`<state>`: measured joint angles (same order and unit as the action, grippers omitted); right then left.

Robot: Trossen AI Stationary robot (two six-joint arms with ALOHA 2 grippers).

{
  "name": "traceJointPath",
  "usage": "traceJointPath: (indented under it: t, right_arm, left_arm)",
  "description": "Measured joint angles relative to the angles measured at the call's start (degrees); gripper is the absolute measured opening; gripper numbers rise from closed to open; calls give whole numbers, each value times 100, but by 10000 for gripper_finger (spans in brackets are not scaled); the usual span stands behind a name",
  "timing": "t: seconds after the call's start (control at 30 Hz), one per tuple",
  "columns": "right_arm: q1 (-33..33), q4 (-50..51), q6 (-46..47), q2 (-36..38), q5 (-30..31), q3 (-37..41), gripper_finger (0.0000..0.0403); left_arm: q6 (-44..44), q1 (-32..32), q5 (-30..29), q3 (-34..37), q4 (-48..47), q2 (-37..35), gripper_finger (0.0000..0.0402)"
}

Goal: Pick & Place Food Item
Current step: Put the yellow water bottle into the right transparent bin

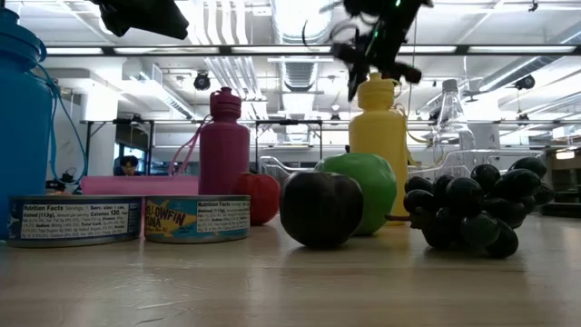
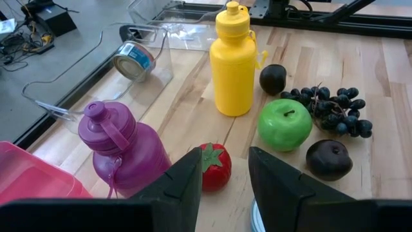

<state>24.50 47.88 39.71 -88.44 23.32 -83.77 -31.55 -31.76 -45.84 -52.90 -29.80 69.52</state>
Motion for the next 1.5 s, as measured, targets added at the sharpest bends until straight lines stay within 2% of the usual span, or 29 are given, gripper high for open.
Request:
traceJointPath:
  t: [0.4, 0.57, 0.7, 0.87, 1.13, 1.5]
  right_arm:
    - [-1747, 329, -432, 615, 1222, 86, 215]
    - [-2402, 538, -971, 710, 1285, 114, 212]
    - [-2809, 576, -1312, 740, 1109, 229, 206]
    - [-3136, 569, -1423, 758, 439, 497, 197]
    - [-3251, -40, -1423, 773, -390, 1009, 183]
    - [-3238, -199, -1392, 782, -414, 1334, 176]
  left_arm:
    - [-2, -1, 1, 0, 7, 0, 128]
    - [-13, 0, 2, 0, 26, 0, 127]
    - [-13, 0, 1, 0, 42, 0, 130]
    - [-13, 0, 0, 0, 45, 0, 130]
    - [-37, 1, 0, 0, 44, 0, 127]
    - [-42, 0, 0, 0, 44, 0, 127]
